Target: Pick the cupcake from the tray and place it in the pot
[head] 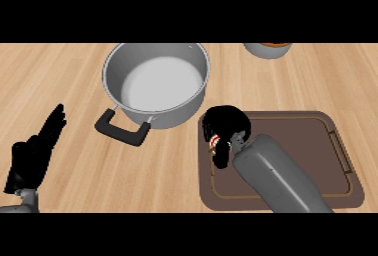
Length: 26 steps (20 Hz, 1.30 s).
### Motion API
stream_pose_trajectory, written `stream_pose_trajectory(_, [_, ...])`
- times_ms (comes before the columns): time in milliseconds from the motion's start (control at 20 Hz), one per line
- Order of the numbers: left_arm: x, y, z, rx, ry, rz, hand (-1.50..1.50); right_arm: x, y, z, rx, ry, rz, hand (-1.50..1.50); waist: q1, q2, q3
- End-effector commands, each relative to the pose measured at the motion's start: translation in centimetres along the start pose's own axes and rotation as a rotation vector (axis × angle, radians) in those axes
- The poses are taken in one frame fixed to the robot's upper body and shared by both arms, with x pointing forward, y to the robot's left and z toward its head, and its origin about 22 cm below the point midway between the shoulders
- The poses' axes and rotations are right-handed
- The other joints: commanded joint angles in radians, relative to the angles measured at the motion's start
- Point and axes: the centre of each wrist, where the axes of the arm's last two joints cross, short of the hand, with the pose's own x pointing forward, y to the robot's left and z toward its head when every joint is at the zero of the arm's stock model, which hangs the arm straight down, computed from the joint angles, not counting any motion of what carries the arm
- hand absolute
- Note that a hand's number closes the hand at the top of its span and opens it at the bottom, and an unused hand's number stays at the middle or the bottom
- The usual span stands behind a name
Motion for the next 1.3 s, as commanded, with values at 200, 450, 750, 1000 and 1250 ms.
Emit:
stream_pose_trajectory(200, [1.9,-1.9,-1.7,-0.067,-0.034,-0.005,0.0,10.7,2.8,2.7,-0.135,-0.125,0.098,1.5,0.067,0.008,0.0])
stream_pose_trajectory(450, [1.8,-1.2,-2.0,-0.073,-0.017,-0.02,0.0,14.5,1.8,5.0,-0.38,-0.104,0.153,1.5,0.052,0.0,-0.001])
stream_pose_trajectory(750, [1.2,-0.1,-2.1,-0.03,-0.006,-0.026,0.0,18.5,-2.2,8.4,-0.786,-0.085,0.134,1.5,0.032,-0.012,-0.002])
stream_pose_trajectory(1000, [1.1,-1.9,-2.2,-0.027,-0.008,-0.009,0.0,20.1,-4.0,10.6,-0.882,-0.114,-0.036,1.5,0.015,-0.007,-0.002])
stream_pose_trajectory(1250, [-0.3,-1.0,-1.4,-0.014,-0.007,-0.006,0.0,20.7,-6.3,10.2,-0.935,-0.104,-0.153,1.5,0.014,0.0,-0.002])
